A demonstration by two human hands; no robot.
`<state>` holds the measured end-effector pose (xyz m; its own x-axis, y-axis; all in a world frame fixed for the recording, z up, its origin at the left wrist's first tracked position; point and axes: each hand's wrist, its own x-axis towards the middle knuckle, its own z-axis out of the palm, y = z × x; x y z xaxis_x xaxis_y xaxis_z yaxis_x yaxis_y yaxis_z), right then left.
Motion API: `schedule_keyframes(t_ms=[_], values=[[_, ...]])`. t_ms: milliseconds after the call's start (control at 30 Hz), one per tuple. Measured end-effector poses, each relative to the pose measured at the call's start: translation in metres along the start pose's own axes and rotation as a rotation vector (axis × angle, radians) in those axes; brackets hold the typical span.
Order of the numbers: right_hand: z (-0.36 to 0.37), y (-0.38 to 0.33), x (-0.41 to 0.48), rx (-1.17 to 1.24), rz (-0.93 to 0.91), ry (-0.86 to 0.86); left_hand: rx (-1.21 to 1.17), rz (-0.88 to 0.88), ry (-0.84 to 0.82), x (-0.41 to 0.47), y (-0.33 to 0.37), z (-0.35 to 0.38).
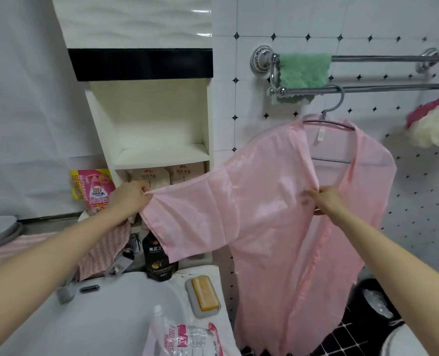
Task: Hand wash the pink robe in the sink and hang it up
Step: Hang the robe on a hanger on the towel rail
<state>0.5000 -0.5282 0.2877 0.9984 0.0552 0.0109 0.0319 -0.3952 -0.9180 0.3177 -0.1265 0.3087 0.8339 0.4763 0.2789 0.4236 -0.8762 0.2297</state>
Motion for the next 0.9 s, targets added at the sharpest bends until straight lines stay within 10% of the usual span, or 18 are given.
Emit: schedule_keyframes(t_ms=[100, 233, 367, 500, 667, 900], values=[[-0.014, -0.004, -0.009, 0.033, 0.067, -0.305, 0.059, 0.066, -0.034, -0.003, 0.010, 0.004], [-0.022, -0.007, -0.005, -0.324, -0.058, -0.025, 0.104, 0.117, -0.085, -0.008, 0.028, 0.012], [-0.025, -0.015, -0.024, -0.138, 0.036, -0.460, 0.086, 0.078, -0.052, -0.015, 0.044, 0.017], [-0.029, -0.007, -0.009, -0.372, -0.069, -0.107, -0.102, -0.008, -0.131, -0.019, 0.050, 0.022], [-0.029, -0.012, -0.023, -0.040, 0.010, -0.475, -0.786, -0.198, -0.464, -0.029, 0.076, 0.031], [-0.021, 0.022, -0.009, -0.066, 0.017, -0.177, -0.720, -0.135, -0.767, -0.048, 0.129, 0.088]])
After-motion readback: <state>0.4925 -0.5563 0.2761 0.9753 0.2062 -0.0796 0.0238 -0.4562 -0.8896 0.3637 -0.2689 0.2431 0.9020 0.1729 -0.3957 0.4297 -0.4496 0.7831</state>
